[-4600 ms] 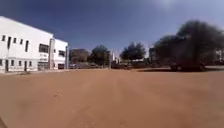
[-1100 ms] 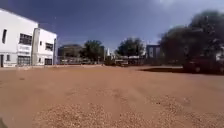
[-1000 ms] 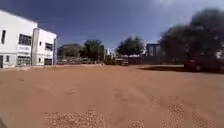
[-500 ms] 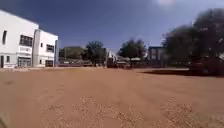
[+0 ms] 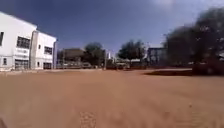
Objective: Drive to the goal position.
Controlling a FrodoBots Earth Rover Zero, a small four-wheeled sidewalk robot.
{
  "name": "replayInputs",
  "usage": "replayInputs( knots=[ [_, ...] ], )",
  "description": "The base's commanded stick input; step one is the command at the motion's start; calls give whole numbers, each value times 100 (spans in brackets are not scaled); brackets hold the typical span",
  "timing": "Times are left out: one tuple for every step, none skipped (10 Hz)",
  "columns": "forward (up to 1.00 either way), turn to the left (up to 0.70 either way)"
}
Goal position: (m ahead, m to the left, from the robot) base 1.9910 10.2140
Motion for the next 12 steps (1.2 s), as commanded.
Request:
replayInputs(
  knots=[
    [100,0],
    [100,0],
    [100,0],
    [100,0],
    [100,0],
    [100,0],
    [100,0],
    [100,0],
    [100,0],
    [100,0],
    [100,0],
    [100,0]
  ],
)
